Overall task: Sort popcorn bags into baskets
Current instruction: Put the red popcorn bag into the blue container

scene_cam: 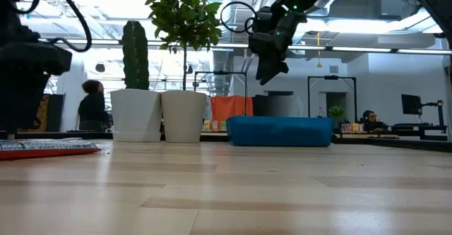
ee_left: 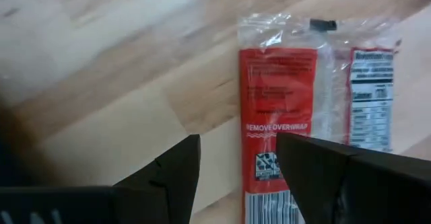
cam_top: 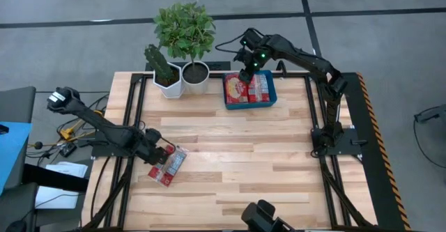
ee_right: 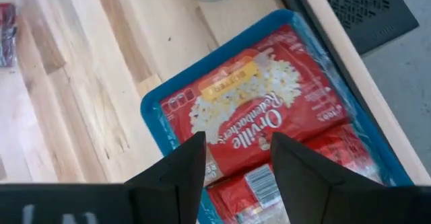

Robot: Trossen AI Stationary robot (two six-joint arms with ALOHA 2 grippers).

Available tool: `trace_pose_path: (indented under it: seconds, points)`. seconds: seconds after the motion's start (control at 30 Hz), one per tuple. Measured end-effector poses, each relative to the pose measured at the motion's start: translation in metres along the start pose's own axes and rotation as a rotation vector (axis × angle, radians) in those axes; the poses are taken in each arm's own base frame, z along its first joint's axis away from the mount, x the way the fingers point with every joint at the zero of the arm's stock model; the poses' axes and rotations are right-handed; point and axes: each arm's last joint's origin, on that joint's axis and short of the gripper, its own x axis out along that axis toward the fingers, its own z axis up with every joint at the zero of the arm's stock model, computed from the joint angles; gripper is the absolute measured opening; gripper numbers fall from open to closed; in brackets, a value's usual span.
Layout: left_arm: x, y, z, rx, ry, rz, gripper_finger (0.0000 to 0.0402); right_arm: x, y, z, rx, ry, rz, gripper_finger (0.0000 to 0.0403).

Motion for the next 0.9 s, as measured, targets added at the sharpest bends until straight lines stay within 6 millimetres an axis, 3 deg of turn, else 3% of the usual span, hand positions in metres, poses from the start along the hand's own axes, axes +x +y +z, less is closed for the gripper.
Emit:
trace_pose_path:
  seconds: [0.3,0.5,0.77,0.9]
  points:
    - [0.036,-0.03,-0.01,0.02,0.003,-0.048,0.0183,0.002,0.01,0.001,-0.038,0.003,0.042,0.0181]
    - [0.063,-0.055,0.0,0.06,-0.038,-0.188,0.0183,-0.003,0.03,-0.005,-0.02,0.055,0.193,0.0186]
    - [0.1,-0.07,0.046,0.317,-0.074,-0.365,0.0183,0.005,0.089,-0.023,-0.086,0.267,0.279,0.0175]
    - [0.119,-0.075,0.071,0.349,-0.113,-0.487,0.0183,0.009,0.127,-0.03,-0.113,0.331,0.3,0.0168]
